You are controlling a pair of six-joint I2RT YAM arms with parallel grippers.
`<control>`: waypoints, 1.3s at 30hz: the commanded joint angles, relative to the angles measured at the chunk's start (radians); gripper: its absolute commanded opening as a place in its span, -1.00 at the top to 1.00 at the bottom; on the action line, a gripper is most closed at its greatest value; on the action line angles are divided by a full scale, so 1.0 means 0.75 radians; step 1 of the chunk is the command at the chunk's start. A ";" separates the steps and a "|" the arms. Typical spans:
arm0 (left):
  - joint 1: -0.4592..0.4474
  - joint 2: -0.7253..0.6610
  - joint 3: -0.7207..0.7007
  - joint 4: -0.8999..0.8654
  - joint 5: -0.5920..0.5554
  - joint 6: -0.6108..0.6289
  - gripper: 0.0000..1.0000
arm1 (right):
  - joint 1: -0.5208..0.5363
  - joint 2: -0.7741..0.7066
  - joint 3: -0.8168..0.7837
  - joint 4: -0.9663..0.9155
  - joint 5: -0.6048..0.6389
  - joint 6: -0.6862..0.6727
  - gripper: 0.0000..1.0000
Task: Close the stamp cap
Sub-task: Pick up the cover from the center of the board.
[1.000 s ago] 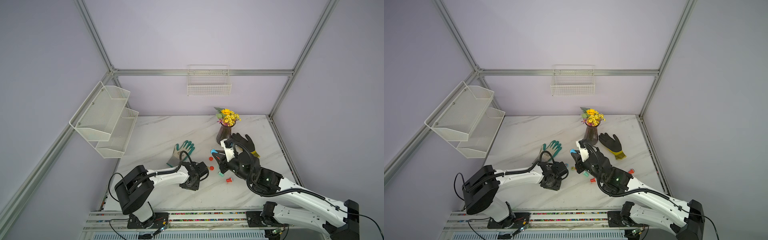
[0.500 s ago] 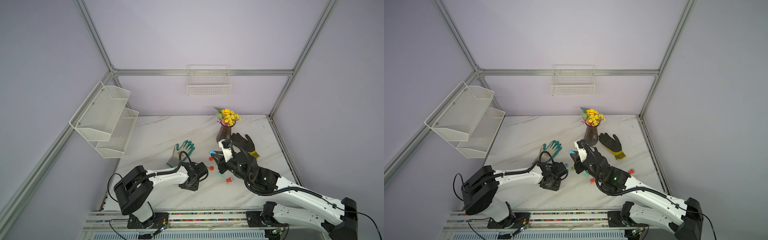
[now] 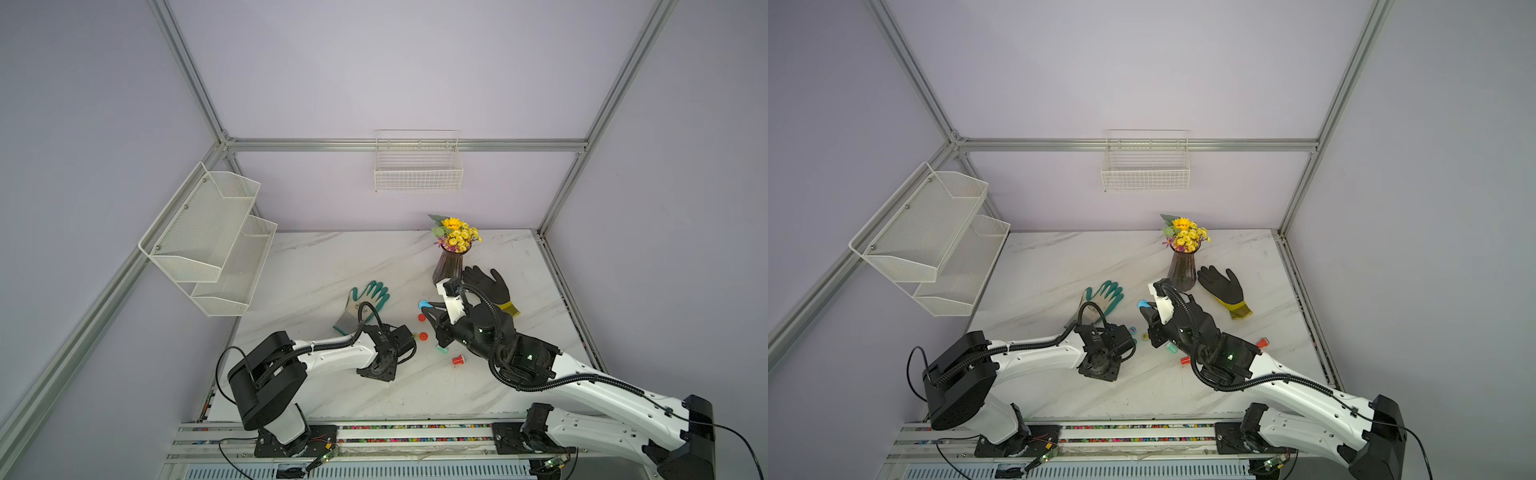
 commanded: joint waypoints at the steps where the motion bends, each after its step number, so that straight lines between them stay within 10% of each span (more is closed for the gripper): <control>1: 0.010 -0.040 -0.047 -0.007 -0.068 -0.031 0.20 | 0.002 0.005 0.041 -0.003 -0.007 0.005 1.00; 39: 0.012 -0.075 -0.095 0.009 -0.083 -0.045 0.21 | 0.004 0.028 0.043 -0.003 -0.023 0.013 1.00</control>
